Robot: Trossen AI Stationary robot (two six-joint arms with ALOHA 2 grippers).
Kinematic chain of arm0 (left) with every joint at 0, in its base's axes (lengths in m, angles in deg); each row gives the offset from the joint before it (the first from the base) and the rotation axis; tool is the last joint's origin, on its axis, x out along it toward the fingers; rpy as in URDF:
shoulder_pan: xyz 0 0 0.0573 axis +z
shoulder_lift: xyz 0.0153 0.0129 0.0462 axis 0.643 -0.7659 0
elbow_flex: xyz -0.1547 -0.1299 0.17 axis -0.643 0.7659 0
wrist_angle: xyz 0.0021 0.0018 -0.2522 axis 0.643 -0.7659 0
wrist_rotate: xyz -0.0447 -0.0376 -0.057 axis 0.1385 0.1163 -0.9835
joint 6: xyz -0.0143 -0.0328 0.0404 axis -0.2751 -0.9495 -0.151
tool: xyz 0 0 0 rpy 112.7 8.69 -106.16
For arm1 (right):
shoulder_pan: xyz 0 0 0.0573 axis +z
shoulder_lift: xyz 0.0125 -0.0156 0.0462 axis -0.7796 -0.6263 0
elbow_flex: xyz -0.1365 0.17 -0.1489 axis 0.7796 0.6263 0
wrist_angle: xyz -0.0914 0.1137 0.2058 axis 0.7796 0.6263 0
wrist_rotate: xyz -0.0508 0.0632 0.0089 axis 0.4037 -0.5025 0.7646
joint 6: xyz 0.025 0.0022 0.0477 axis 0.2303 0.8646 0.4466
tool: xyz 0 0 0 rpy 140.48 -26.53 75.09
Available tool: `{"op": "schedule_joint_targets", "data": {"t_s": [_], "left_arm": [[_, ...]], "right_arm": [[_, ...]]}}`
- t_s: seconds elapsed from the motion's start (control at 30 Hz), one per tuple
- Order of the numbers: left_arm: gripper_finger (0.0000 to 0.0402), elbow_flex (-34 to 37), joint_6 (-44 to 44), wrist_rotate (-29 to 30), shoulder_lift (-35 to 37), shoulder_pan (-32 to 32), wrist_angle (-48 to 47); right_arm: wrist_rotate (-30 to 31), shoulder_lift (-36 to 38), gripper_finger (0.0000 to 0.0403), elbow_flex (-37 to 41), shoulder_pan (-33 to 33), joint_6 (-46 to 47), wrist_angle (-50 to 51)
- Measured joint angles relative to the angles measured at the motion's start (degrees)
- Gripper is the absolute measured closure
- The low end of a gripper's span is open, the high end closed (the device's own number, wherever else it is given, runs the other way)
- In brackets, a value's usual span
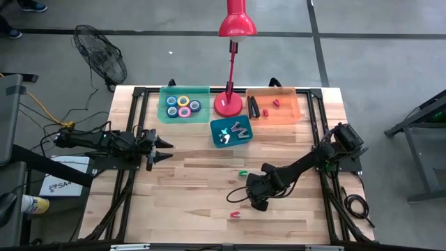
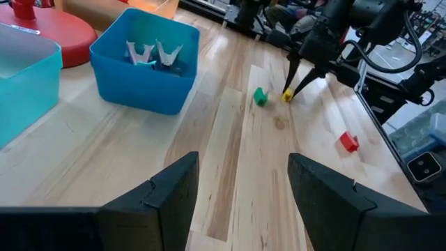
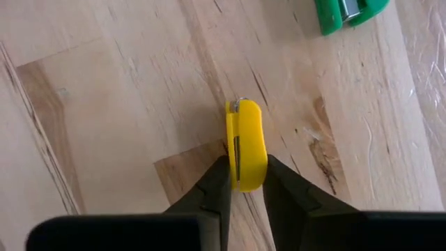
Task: Pick and place Stapler, Stapler remover, tape
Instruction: Put the yellow stapler into the orange bin
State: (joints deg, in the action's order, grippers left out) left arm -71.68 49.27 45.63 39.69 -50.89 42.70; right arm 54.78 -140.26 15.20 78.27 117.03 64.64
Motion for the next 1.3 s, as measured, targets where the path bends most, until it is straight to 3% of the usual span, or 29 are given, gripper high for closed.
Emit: {"op": "schedule_joint_targets", "data": {"t_s": [0.33,0.63,0.93,1.3], "left_arm": [[0.0184,0.0,0.0,-0.2,0.0,0.0,-0.5],[0.0184,-0.1,0.0,-0.2,0.0,0.0,-0.4],[0.0184,-0.1,0.0,-0.2,0.0,0.0,-0.4],[0.0184,-0.1,0.0,-0.2,0.0,0.0,-0.4]], "right_arm": [[0.8,3.1,0.035,-0.1,-2.7,0.3,4.7],[11.1,8.5,0.035,-0.9,-10.0,-3.2,19.9],[22.7,11.8,0.035,-0.9,-23.4,-18.9,30.0],[33.6,12.0,0.035,-0.9,-44.3,-43.7,26.0]]}}
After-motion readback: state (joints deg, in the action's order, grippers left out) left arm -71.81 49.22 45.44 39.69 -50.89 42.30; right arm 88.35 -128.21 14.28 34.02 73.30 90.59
